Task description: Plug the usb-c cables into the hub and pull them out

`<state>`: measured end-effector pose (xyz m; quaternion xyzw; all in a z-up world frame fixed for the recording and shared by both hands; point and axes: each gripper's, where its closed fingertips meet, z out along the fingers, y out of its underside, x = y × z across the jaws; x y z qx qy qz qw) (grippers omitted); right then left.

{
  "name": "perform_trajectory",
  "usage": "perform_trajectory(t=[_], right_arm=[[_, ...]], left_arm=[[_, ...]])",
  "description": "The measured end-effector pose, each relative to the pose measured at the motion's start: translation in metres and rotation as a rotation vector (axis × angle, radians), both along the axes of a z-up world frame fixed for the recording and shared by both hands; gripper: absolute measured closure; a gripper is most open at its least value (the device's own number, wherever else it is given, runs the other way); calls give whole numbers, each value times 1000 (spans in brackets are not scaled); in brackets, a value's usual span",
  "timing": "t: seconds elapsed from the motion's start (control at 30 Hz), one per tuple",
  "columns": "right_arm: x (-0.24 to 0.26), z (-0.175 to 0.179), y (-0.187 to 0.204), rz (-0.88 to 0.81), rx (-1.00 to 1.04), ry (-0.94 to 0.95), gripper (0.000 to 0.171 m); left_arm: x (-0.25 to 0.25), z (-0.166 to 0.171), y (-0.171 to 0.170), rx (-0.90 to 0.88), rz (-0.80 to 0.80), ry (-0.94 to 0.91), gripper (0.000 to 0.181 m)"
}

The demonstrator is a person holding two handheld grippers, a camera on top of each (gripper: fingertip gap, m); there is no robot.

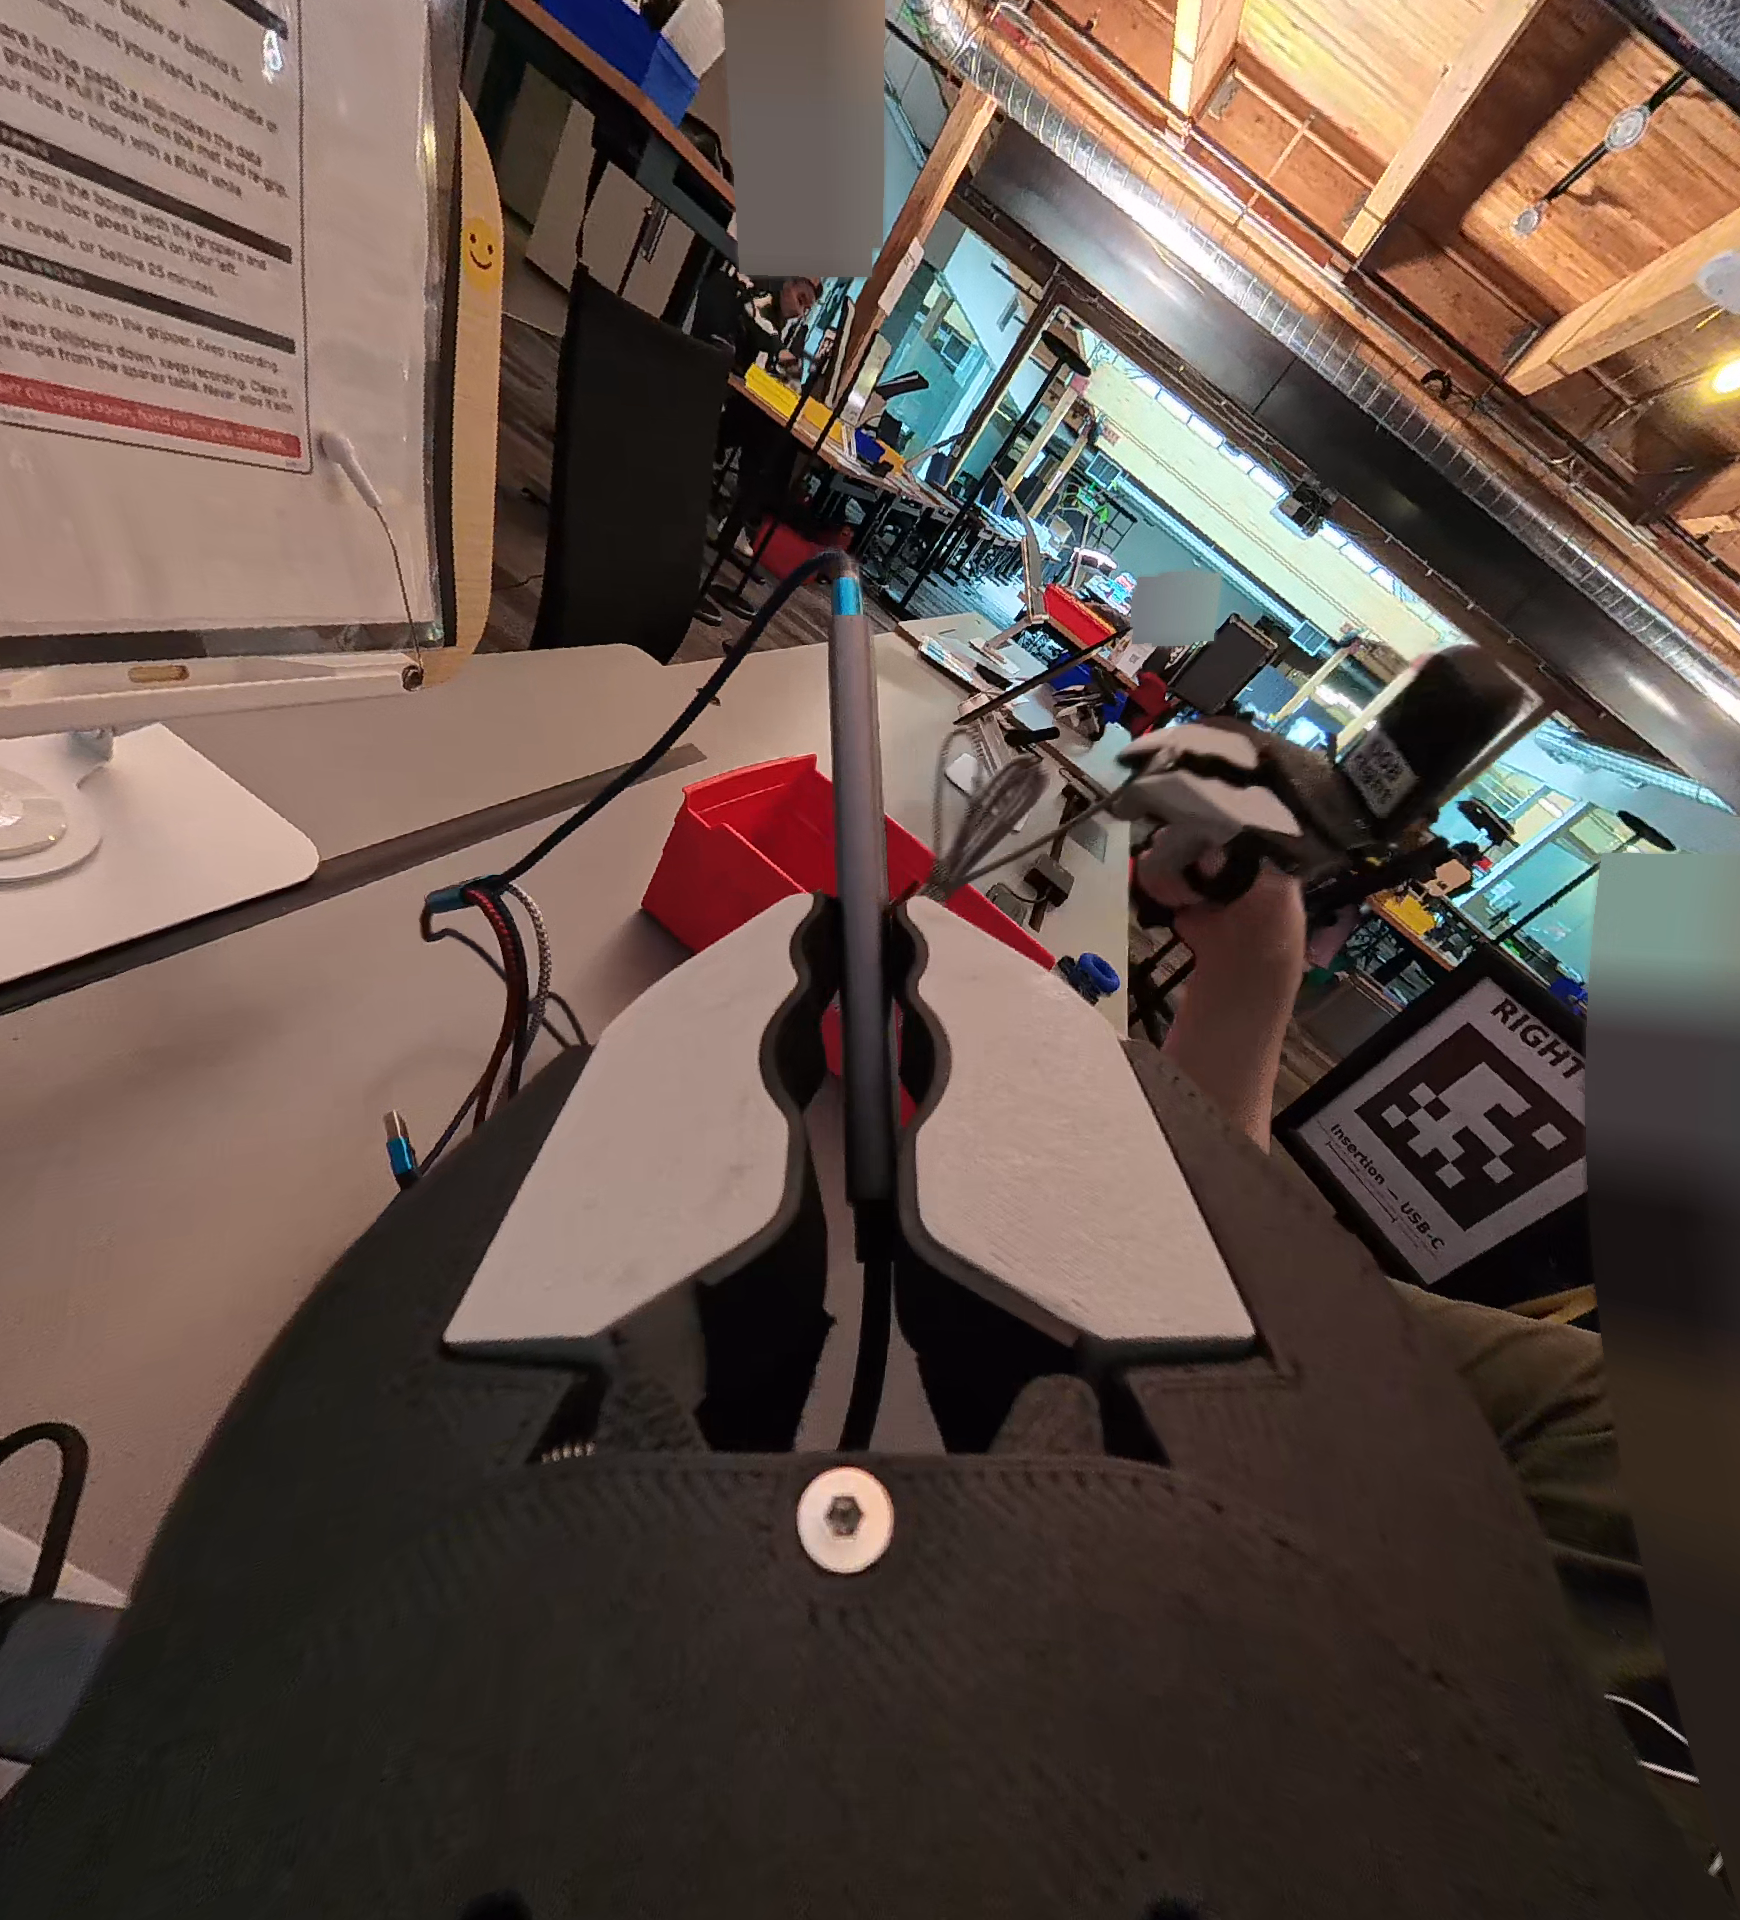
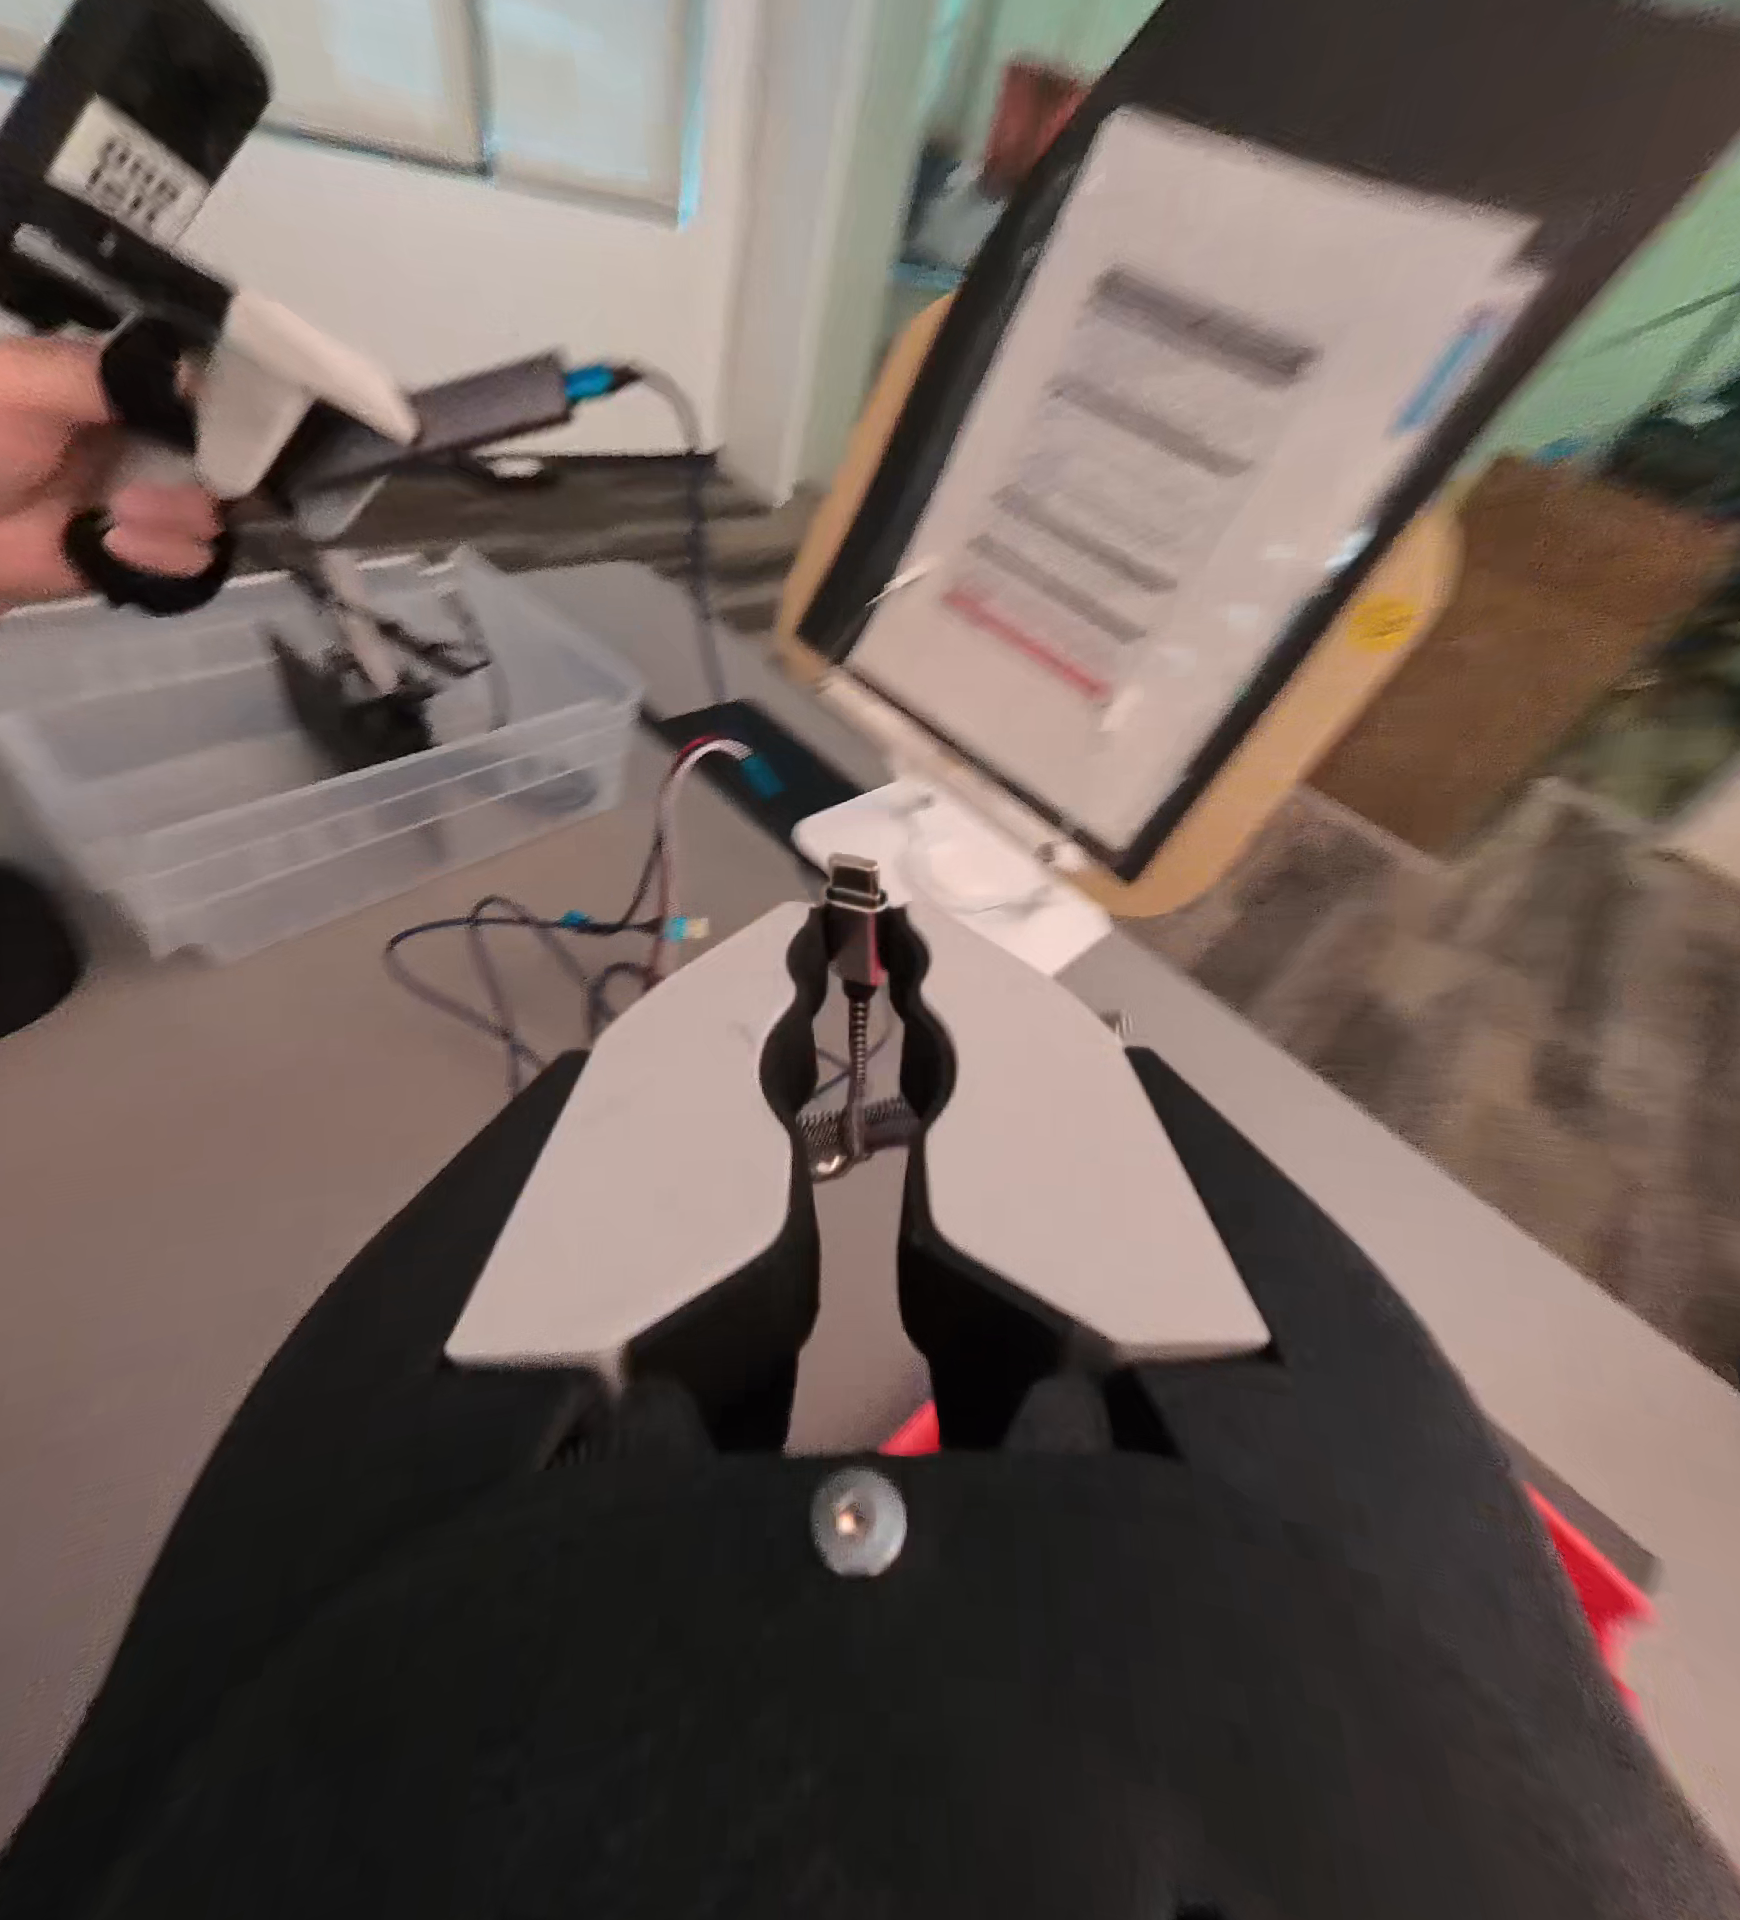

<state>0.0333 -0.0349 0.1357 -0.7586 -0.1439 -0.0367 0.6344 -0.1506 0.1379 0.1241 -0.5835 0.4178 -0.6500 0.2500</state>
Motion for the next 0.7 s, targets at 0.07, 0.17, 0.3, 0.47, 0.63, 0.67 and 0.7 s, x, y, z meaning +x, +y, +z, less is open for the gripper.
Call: perform_trajectory(t=[0.07, 0.17, 0.3, 0.47, 0.63, 0.67, 0.7], right_arm=[[23, 15, -21, -96, 56, -10, 159], [59, 8, -41, -224, 10, -10, 159], [98, -55, -47, -320, -304, 8, 159], [131, -119, -48, -430, -597, 23, 159], [141, -160, -85, -445, -810, 184, 159], [140, -172, -99, -441, -885, 215, 159], [138, -183, -109, -421, -944, 247, 159]], left_arm=[[2, -2, -1, 1, -2, 8, 173], [6, -5, -3, 0, -9, 19, 173], [12, -9, -8, -9, -32, 29, 173], [18, -14, -14, -2, -46, 48, 173], [22, -18, -18, 2, -59, 63, 173], [23, -19, -18, 1, -61, 66, 173], [23, -19, -19, 0, -63, 67, 173]])
